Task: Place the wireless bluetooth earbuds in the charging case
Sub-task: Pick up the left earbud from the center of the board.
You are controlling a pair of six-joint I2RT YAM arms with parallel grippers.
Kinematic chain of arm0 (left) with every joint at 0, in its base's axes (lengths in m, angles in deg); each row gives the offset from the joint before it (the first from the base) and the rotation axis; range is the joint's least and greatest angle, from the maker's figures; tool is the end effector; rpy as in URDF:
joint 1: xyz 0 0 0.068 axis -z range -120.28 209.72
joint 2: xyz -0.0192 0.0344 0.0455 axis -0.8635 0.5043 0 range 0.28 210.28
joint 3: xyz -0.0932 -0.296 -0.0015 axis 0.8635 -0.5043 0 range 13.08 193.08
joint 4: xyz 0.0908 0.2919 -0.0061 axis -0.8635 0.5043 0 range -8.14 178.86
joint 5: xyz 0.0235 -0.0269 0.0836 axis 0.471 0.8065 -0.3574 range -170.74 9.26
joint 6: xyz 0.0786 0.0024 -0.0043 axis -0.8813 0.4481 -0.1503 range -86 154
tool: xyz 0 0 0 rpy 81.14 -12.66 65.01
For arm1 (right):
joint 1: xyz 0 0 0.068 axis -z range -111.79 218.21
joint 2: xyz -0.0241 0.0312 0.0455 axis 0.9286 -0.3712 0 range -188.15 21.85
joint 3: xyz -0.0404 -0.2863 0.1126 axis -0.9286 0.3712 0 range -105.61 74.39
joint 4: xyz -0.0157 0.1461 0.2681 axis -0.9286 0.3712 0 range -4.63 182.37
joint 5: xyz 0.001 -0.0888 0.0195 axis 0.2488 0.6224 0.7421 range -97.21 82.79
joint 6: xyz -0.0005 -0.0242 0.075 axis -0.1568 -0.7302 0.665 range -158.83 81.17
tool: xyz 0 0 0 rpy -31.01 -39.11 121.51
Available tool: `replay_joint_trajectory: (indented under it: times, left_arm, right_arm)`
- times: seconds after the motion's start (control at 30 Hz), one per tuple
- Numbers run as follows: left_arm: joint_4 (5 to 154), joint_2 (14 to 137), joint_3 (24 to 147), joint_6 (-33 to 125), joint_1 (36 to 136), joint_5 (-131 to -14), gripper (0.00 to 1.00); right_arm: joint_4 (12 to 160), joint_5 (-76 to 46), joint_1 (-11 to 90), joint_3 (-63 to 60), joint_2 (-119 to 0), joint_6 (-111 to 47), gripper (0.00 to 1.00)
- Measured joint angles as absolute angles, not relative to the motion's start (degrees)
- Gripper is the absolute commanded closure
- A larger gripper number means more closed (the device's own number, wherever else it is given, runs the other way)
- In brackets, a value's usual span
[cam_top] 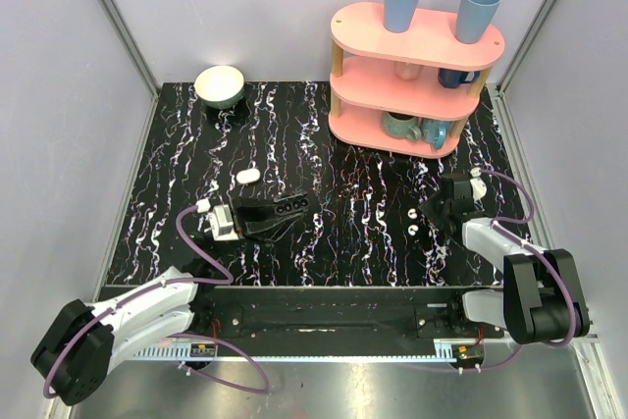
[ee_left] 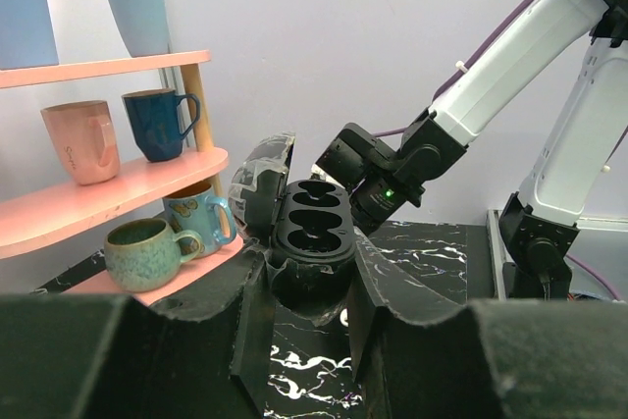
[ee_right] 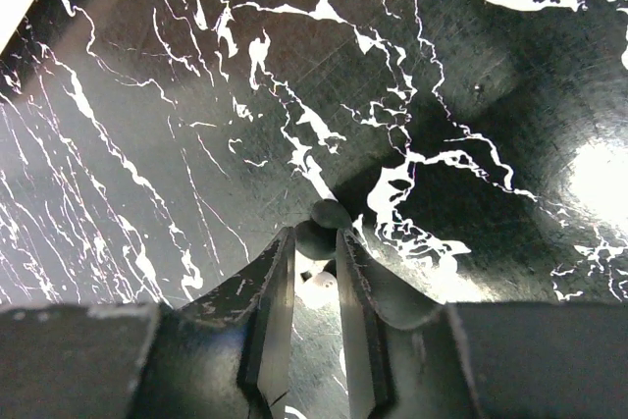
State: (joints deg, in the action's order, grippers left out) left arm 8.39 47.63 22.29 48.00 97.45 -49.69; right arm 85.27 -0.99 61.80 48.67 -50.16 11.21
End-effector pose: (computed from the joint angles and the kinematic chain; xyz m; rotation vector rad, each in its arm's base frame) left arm 0.1283 -0.1433 0.2793 0.7165 0.8501 -1.0713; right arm 0.2685 0.0229 0.1300 0.9396 2.2063 0.3411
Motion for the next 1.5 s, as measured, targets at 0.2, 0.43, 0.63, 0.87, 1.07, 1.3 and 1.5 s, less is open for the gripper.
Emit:
replay_joint_trajectory:
  times: [0.2,0.43,0.63,0.87,1.07,1.3,1.5]
  left_arm:
    - [8.4,48.0,22.3,48.0,97.5,-49.5,1.00]
    - [8.5,48.0,22.3,48.0,97.5,-49.5,1.00]
    - [8.4,48.4,22.3,48.3,97.5,-49.4,1.00]
    - [8.5,48.8,22.3,48.7,97.5,-49.2,1.00]
    - [8.4,48.8,22.3,48.7,97.5,-49.1,1.00]
    - [8.5,48.8,22.3,48.8,97.5,-49.1,1.00]
    - [8.5,48.8,22.3,48.8,97.5,-49.1,1.00]
  right_arm:
    - [84.6,-0.6,61.9,48.8,-50.1,11.6,0.70]
    - [84.5,-0.2,61.9,50.4,-48.1,12.5,0.71]
    - [84.4,0.5,61.9,50.6,-47.1,12.6,0.72]
    - [84.1,0.8,61.9,50.6,-49.3,12.6,0.72]
    - [82.1,0.8,61.9,50.6,-50.9,12.6,0.74]
    - [79.3,0.8,61.9,50.5,-52.9,12.5,0.80]
    - [78.6,0.6,62.0,50.5,-53.2,12.5,0.86]
